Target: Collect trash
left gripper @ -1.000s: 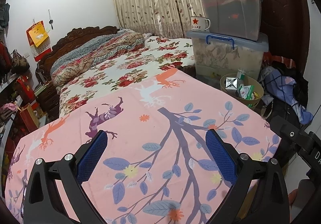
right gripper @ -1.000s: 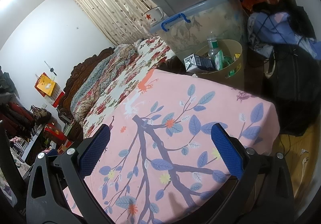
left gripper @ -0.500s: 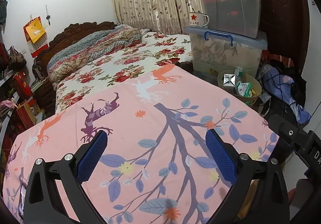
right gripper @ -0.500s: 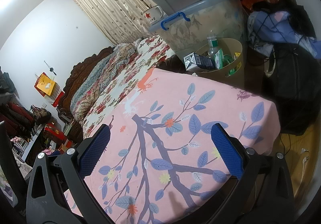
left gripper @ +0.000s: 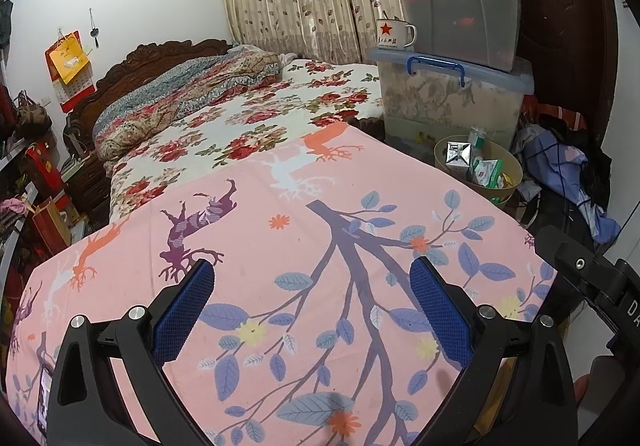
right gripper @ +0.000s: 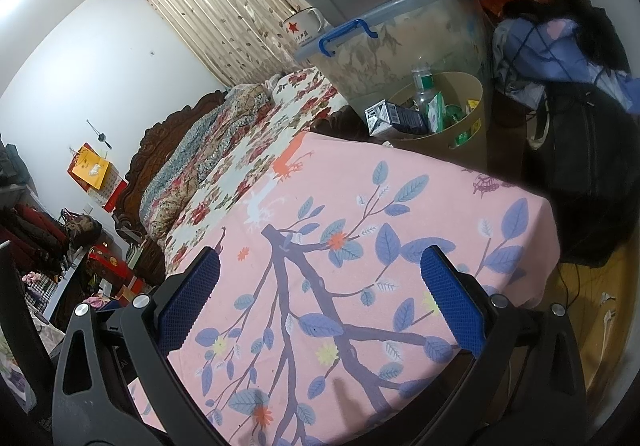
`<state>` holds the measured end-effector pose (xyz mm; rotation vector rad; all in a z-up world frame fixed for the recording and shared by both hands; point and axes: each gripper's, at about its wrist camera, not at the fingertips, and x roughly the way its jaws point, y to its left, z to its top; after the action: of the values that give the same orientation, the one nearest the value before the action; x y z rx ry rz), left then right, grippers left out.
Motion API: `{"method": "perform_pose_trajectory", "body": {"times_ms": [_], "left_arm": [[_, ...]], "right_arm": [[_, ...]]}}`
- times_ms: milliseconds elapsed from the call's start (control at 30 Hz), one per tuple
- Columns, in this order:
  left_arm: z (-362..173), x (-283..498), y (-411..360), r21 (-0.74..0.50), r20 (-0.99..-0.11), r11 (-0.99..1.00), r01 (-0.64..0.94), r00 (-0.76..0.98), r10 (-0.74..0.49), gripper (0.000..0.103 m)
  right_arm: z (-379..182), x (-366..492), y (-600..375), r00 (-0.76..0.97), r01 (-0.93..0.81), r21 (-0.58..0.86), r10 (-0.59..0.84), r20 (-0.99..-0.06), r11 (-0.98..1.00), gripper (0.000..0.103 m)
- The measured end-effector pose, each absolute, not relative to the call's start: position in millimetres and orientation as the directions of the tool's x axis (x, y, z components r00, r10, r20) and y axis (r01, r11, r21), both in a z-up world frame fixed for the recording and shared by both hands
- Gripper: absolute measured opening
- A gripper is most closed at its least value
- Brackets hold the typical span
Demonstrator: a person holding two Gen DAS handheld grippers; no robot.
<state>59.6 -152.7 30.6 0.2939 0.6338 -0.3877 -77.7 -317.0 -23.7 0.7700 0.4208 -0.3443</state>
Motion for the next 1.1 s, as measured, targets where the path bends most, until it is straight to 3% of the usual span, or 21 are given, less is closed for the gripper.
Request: {"method": "perform_pose_trajectory", "body": {"times_ms": [1100], "left_arm": [[22.8, 57.7, -152.2, 0.145, -0.637, 0.883, 0.447, 0.725, -0.263, 0.094]], "right_arm": [[-23.5, -76.5, -318.4, 0.862, 0.447, 0.595, -0.143, -0.486, 0.669, 0.099]]}}
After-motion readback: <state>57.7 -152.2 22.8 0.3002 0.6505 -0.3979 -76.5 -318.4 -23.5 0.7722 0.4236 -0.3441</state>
